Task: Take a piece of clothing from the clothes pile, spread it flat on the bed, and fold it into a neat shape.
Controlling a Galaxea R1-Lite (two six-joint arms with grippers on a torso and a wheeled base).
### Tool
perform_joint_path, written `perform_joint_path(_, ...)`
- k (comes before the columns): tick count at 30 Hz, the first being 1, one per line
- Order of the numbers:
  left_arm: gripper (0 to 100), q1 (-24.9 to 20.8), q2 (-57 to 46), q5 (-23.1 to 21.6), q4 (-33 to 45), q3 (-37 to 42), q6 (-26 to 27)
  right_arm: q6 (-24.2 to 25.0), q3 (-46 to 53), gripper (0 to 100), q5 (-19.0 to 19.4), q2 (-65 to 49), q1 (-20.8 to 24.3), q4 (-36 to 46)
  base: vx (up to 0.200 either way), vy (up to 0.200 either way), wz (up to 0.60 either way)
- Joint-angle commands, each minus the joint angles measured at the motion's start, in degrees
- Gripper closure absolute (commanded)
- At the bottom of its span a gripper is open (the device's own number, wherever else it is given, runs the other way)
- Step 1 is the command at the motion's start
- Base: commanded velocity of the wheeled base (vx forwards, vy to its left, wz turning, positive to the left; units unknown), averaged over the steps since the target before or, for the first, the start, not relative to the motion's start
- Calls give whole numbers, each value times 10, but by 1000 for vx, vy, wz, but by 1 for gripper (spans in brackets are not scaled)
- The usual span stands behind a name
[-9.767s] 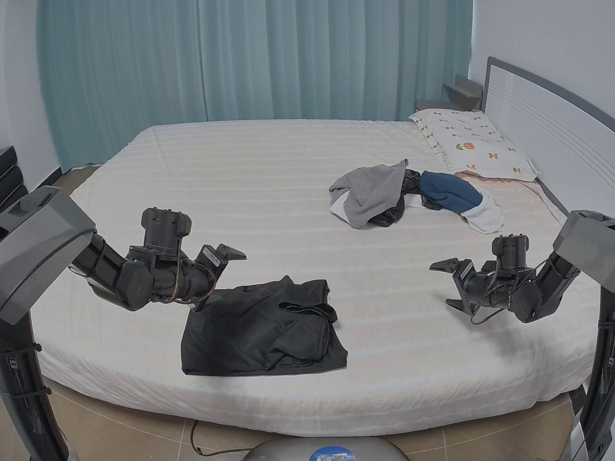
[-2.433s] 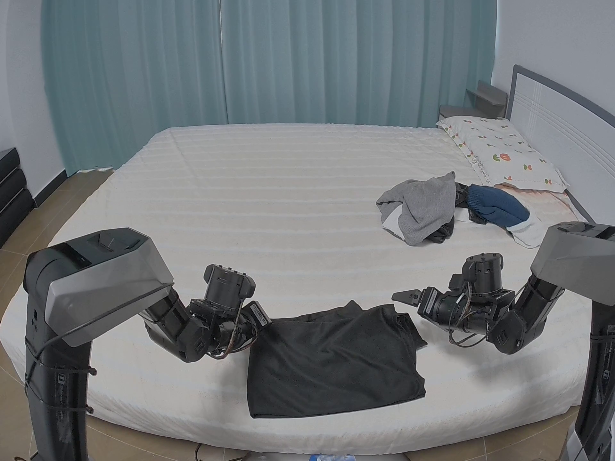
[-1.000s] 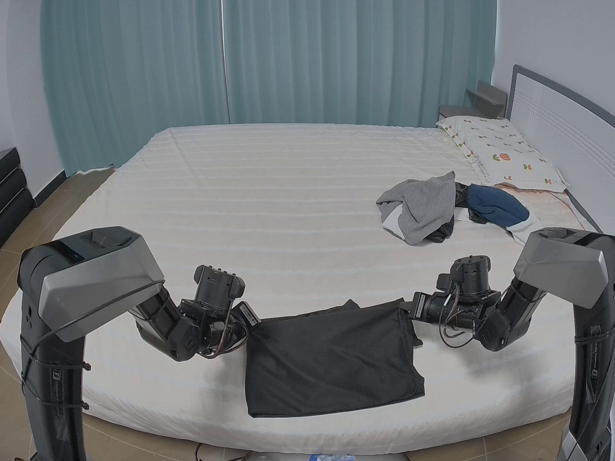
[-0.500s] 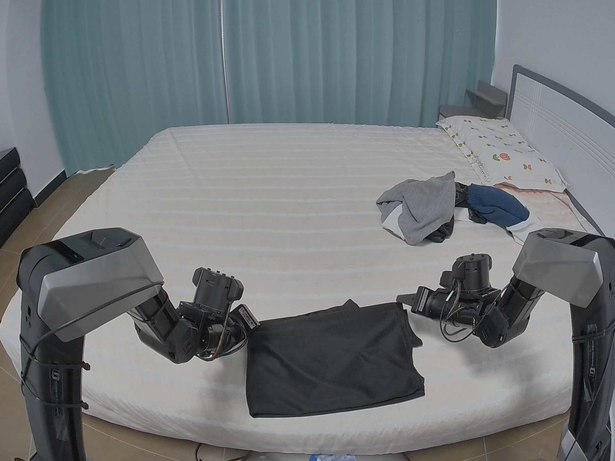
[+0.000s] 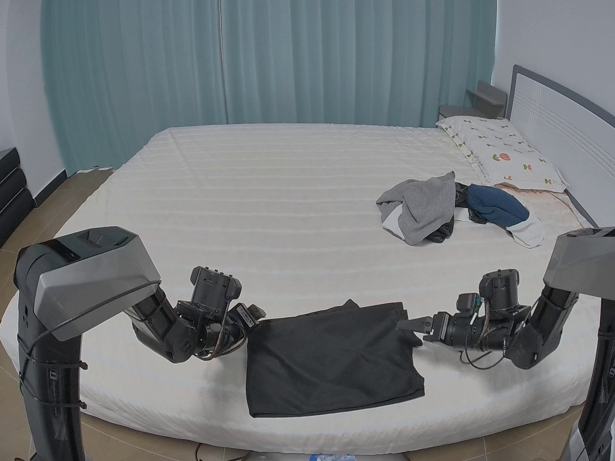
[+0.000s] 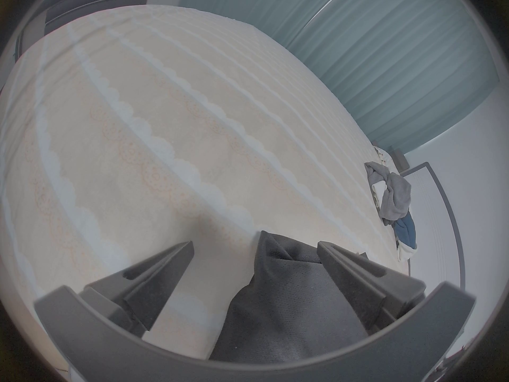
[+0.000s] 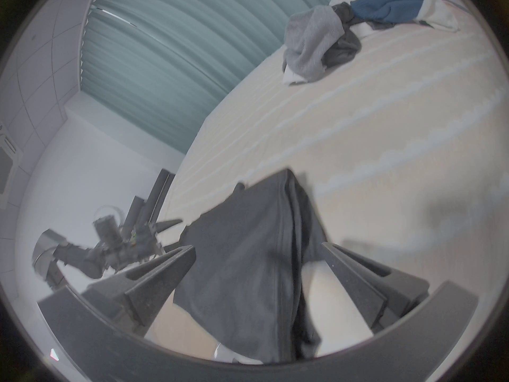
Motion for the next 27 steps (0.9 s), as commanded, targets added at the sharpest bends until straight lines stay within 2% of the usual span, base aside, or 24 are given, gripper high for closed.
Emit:
perform_joint_path(1,0,4,-4,1,0,3,-11,-47,91,0,43,-45,5,-20,0,0,0)
perform_joint_path(7,0,4,-5,1,0,3,-11,-93,93,0,41,-19,13,-23,0,0,0)
perform_joint_path(13,0,4,-5,0,0,2,-11,-94,78,0,35,-2,29,-23,0,0,0)
perform_joint_path(23,0,4,-4,1,0,2,-11,-95,55,0,23,30,29,-23,0,0,0)
perform_joint_path(24,0,4,-4,1,0,2,-11,-96,55,100,23,31,29,-23,0,0,0)
perform_joint_path(27,0,4,-4,1,0,2,-11,-112,61,100,22,29,27,-23,0,0,0)
